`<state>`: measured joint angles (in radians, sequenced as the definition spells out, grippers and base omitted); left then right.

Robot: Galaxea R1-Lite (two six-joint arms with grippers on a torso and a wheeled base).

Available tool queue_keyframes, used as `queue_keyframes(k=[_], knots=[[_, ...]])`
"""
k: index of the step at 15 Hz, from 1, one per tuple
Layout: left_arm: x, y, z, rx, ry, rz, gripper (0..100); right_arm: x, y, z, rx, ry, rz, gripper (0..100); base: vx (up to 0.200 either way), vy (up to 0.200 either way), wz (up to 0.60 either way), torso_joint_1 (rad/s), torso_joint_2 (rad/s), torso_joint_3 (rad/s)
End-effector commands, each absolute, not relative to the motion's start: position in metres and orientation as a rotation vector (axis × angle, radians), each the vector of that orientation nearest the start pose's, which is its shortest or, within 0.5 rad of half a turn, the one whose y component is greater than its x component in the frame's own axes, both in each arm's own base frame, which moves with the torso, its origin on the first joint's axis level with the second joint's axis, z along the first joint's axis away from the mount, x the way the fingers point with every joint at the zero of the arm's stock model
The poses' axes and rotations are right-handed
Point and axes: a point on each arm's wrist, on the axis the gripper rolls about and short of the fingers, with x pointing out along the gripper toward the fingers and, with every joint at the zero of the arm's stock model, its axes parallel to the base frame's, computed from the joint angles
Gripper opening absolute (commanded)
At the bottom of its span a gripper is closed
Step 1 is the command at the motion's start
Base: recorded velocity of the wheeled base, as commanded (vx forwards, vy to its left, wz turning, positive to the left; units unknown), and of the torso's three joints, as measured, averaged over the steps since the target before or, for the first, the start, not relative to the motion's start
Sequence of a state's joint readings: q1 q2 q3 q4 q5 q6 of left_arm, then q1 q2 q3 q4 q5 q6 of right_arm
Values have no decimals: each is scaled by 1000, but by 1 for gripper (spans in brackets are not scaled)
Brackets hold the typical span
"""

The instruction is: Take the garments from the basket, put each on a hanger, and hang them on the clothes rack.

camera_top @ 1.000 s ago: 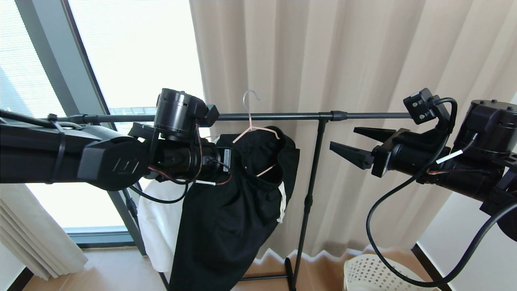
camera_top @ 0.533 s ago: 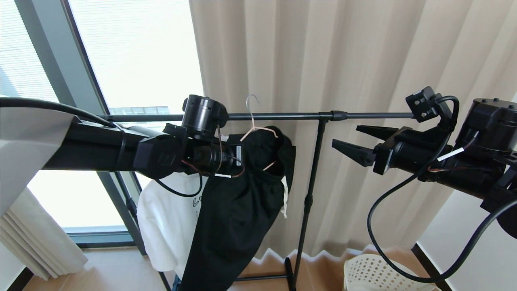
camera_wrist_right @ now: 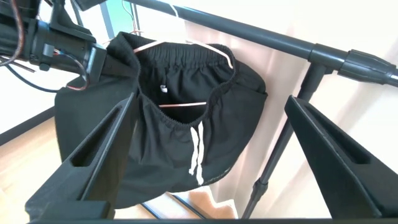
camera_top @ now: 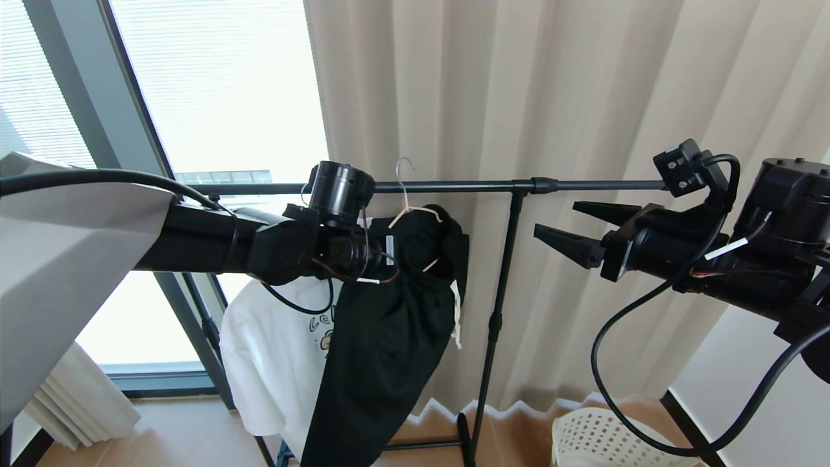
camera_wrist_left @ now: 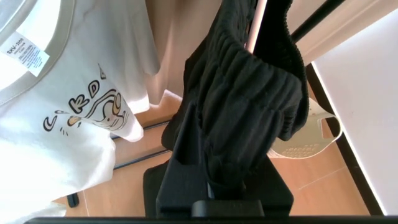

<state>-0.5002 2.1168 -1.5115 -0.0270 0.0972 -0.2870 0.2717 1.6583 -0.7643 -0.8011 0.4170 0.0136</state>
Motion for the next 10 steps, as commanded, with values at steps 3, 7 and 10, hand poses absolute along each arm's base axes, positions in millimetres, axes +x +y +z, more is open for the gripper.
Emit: queue_keyframes(k=[3,7,10], knots=[[382,-206,149,-110,635,-294,0,280,88,201,18,96,689,100,0,0,0,0,0,0],[386,-204,143,-99,640,-258,0,280,88,200,17,99,688,100,0,0,0,0,0,0],[387,-204,139,-96,650,-256,0,281,88,200,16,100,686,100,0,0,0,0,0,0]])
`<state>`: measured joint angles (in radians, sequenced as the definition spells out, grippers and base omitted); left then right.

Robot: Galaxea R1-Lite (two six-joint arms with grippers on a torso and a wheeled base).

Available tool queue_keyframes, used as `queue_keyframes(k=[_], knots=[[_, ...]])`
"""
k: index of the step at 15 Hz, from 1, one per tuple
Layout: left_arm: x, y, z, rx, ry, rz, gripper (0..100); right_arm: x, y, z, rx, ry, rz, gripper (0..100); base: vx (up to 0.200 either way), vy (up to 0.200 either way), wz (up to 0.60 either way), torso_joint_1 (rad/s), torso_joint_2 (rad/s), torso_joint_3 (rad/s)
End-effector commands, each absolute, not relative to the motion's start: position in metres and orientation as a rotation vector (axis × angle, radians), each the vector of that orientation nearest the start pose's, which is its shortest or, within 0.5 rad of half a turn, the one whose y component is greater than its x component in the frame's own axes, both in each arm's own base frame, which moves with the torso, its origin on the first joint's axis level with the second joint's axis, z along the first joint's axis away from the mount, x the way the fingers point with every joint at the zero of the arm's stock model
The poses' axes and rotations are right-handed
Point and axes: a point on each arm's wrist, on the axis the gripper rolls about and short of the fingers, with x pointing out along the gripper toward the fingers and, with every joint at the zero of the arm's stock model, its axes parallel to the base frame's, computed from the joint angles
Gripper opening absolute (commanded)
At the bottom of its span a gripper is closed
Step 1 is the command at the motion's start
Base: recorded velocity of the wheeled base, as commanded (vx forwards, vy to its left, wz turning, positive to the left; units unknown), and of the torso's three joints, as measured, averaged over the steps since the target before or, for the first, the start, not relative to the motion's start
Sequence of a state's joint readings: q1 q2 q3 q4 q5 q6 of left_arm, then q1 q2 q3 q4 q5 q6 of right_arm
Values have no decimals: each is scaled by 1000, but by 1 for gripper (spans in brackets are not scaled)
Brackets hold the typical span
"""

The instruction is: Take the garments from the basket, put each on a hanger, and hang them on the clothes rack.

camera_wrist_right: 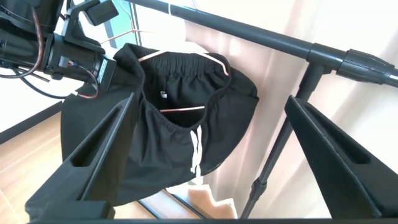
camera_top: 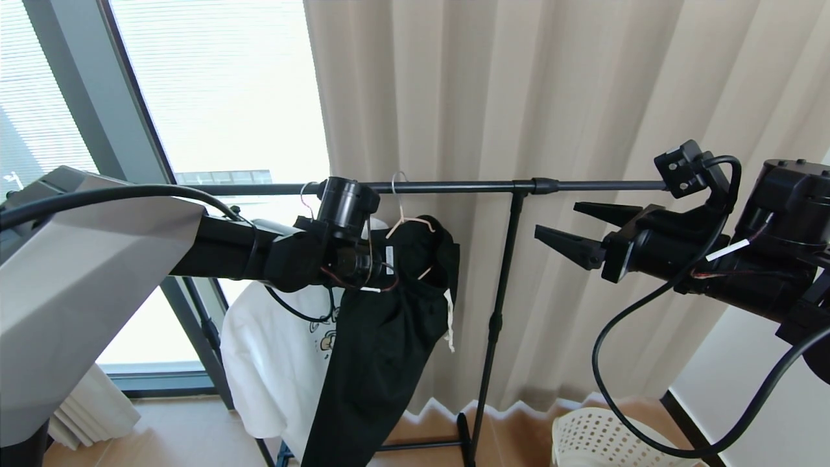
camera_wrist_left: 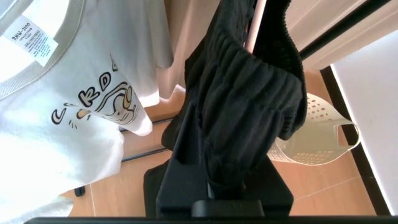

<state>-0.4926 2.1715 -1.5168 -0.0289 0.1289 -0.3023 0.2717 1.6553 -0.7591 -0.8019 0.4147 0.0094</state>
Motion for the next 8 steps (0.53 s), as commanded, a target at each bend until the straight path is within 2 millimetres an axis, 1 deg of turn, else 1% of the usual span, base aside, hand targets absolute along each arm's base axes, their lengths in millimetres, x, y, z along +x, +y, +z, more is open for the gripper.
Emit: queue_keyframes(k=[1,5,8], knots=[[388,-205,136,-94,656,-255,0,280,88,200,16,100,688,100,0,0,0,0,0,0],[389,-204,132,-91,664,-250,0,280,88,200,16,100,688,100,0,0,0,0,0,0],[390,-202,134,-95,658,-245,0,280,88,199,14,101,688,100,0,0,0,0,0,0]])
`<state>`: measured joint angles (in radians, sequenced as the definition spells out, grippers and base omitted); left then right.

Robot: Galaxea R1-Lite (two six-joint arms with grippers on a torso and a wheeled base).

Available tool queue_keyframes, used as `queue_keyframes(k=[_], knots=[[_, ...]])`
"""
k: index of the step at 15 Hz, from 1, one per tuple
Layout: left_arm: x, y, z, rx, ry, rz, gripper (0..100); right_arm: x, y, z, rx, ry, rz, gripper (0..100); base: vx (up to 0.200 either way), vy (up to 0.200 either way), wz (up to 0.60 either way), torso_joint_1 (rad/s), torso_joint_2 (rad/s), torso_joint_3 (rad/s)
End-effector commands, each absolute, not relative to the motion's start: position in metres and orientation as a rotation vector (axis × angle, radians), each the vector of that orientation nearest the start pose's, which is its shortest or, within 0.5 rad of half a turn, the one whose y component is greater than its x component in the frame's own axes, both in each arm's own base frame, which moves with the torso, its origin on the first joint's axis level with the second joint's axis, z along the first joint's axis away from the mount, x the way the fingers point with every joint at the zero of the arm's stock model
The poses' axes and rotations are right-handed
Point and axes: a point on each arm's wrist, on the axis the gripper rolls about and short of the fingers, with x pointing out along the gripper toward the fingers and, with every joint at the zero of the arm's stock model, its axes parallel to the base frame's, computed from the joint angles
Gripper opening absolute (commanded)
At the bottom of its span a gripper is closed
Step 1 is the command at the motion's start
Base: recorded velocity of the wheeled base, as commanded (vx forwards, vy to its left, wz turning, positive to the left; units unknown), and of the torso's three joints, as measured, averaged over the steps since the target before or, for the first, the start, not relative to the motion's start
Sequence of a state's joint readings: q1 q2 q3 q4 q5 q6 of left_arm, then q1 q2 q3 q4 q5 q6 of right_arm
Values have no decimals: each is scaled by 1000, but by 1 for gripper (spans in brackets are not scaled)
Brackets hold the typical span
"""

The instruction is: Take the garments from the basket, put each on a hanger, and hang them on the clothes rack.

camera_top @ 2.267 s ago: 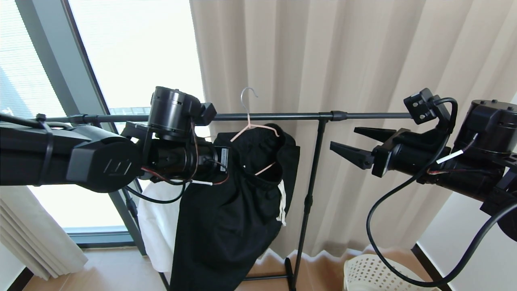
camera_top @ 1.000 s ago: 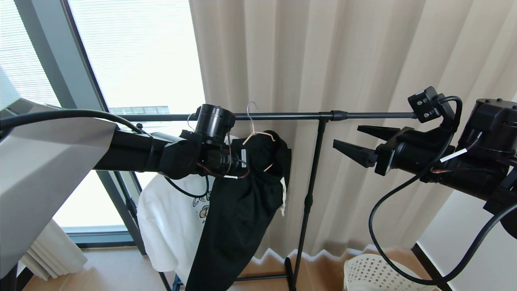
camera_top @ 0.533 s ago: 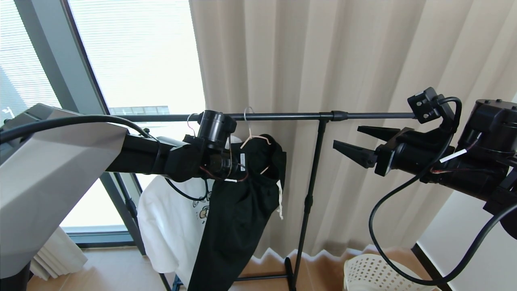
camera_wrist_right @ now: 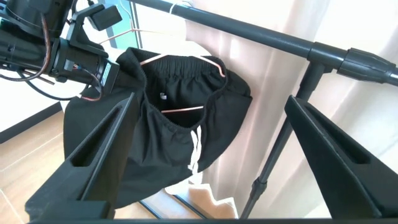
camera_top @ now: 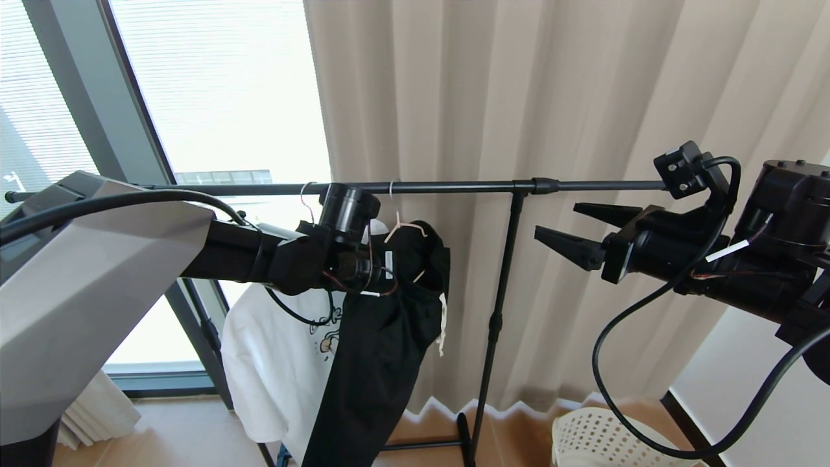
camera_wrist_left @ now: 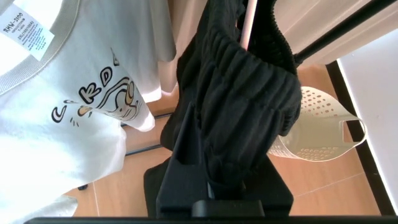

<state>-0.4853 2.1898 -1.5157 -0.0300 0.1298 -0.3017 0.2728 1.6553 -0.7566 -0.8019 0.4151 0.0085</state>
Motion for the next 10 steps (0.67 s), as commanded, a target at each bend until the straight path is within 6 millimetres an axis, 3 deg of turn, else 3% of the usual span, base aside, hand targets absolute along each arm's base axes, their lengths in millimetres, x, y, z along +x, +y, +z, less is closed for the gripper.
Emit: queue_keyframes(k=[1,4,5,10], knots=[[391,-201,133,-93,660,-242,0,280,88,199,16,101,688,100,0,0,0,0,0,0],[392,-200,133,-94,656,-241,0,281,88,199,14,103,688,100,0,0,0,0,0,0],[392,-200,133,-94,657,-241,100,281,88,198,15,104,688,100,0,0,0,0,0,0],[389,-198,136,-92,658,-239,100,281,88,198,15,106,688,100,0,0,0,0,0,0]])
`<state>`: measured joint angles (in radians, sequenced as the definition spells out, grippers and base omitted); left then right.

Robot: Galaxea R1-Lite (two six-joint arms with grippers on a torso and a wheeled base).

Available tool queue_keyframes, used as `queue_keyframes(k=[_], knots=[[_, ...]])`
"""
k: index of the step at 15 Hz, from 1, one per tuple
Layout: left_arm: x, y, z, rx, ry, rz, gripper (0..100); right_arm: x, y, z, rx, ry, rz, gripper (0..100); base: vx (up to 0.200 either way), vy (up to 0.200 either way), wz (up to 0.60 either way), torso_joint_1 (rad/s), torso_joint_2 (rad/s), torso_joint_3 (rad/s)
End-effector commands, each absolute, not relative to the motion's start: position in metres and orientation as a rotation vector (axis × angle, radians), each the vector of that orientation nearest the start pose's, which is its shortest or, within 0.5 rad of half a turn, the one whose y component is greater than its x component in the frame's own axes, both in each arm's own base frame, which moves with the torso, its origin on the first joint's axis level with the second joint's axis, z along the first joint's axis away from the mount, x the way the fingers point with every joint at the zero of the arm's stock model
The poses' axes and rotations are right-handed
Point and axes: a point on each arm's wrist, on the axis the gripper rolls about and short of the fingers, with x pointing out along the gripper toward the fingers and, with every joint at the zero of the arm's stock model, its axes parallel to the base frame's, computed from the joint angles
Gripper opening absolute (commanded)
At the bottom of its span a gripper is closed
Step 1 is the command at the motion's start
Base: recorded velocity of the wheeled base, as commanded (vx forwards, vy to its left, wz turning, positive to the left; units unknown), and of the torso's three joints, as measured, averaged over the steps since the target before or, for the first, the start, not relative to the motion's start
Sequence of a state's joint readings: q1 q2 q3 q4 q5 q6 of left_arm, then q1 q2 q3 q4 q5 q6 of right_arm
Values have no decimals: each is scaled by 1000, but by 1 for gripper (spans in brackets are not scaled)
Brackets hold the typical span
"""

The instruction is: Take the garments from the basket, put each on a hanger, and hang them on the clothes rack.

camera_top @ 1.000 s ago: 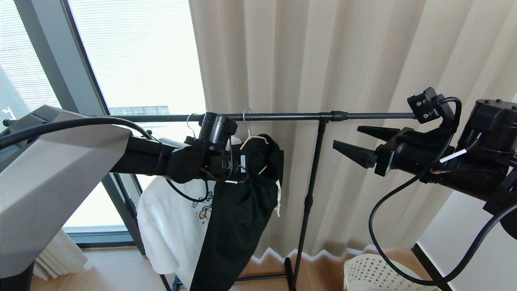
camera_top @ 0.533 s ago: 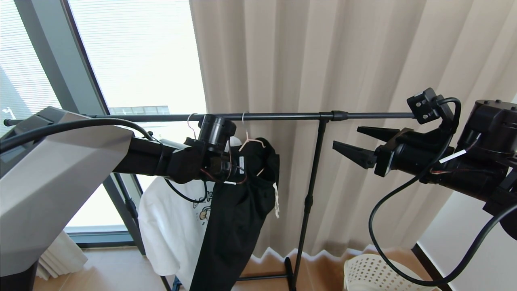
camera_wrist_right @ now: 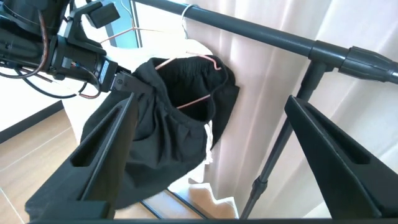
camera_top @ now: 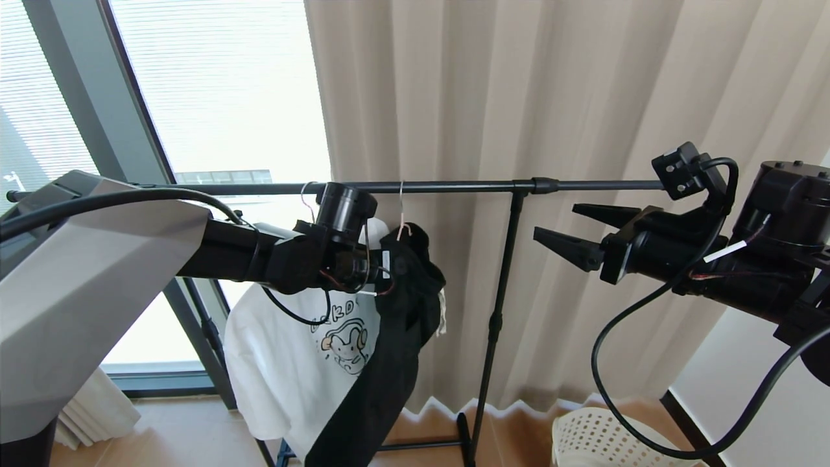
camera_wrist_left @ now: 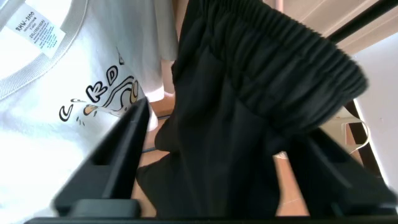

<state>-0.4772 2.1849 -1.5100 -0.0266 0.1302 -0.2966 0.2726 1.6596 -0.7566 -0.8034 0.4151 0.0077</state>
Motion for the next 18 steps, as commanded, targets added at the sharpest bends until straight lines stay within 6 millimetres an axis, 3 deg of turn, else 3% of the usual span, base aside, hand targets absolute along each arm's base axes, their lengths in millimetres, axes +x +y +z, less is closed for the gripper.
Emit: queue_keyframes(k=[1,5,8,11,13,15,17,18], knots=[[387,-197,140,-93,655,-240,100,281,88,198,15,106,688,100,0,0,0,0,0,0],[373,-189,152,-88,646,-246,100,279,88,198,15,104,688,100,0,0,0,0,0,0],[346,-179,171,-87,633,-257,100,279,87,198,15,104,688,100,0,0,0,0,0,0],[307,-159,193,-96,612,-268,100,277,88,201,14,96,691,100,0,0,0,0,0,0],[268,-139,211,-108,580,-280,100,262,85,209,-4,64,692,100,0,0,0,0,0,0],[241,-126,213,-106,574,-277,100,247,80,218,-44,19,649,100,0,0,0,0,0,0],[193,-104,212,-109,556,-294,100,225,76,223,-47,14,626,100,0,0,0,0,0,0],[192,-103,212,-108,554,-296,100,224,76,223,-47,16,626,100,0,0,0,0,0,0]])
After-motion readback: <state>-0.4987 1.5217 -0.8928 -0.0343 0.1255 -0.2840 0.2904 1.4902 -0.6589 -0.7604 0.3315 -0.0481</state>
